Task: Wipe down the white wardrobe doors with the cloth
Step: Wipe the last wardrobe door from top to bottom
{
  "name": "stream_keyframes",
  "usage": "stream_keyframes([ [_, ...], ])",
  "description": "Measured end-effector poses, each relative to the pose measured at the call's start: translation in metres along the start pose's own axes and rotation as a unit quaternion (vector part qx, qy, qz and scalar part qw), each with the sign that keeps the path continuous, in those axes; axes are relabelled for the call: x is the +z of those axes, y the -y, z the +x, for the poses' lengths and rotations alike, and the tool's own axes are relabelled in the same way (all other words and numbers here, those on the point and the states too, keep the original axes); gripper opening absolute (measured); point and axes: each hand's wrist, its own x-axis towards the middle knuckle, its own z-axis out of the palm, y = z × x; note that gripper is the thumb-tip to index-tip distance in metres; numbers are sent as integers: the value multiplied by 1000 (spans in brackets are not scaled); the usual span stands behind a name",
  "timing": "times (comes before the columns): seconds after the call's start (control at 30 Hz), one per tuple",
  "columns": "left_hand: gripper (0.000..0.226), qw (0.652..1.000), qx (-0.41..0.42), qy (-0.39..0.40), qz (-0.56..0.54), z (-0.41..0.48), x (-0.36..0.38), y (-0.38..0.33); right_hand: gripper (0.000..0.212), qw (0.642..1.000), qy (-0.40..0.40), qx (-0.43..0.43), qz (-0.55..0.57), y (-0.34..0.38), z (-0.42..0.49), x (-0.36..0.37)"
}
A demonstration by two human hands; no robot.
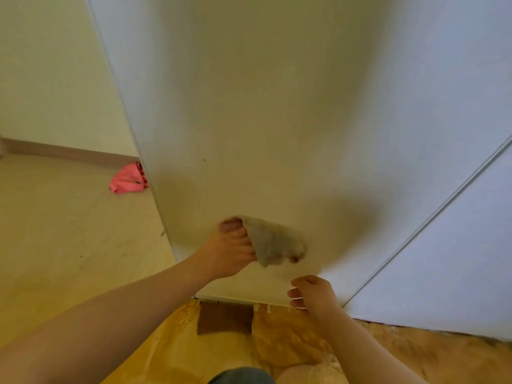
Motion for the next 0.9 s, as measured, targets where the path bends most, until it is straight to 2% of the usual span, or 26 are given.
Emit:
stream_keyframes([
  [0.07,33,993,-88,-61,-44,26,-18,17,12,1000,1,-8,-11,4,-3,5],
  [0.1,27,987,-121,-105,5,39,-25,32,11,1000,-2,-11,-12,5,-3,6],
  [0.23,41,944,-271,-183,56,84,-54,74,12,1000,0,-14,-12,13,-4,16],
  [0.3,42,941,-277,-189,46,78,-44,62,13,1000,7,-16,-10,15,-6,21],
  [0.43,37,986,-148,-72,32,3,-6,7,13,1000,20,-17,-8,19,-11,30],
  [0.5,34,987,-155,-29,-24,-20,-1,2,12,999,33,-14,-10,20,-12,36],
  [0.6,34,987,-145,-53,-44,-13,-8,13,11,999,46,-17,-18,21,-14,42],
  [0.63,32,983,-166,-77,-27,2,-16,22,11,999,47,-19,-14,23,-14,42],
  [0.7,33,954,-260,-149,-3,38,-35,45,14,999,49,-21,-4,27,-14,42],
  [0.77,45,916,-344,-206,1,69,-51,68,16,998,48,-29,-5,32,-12,38],
  [0.8,52,905,-359,-227,13,77,-51,75,16,998,47,-32,-5,33,-10,36],
  [0.9,57,886,-401,-229,42,71,-38,67,16,998,50,-22,-2,28,-4,32],
])
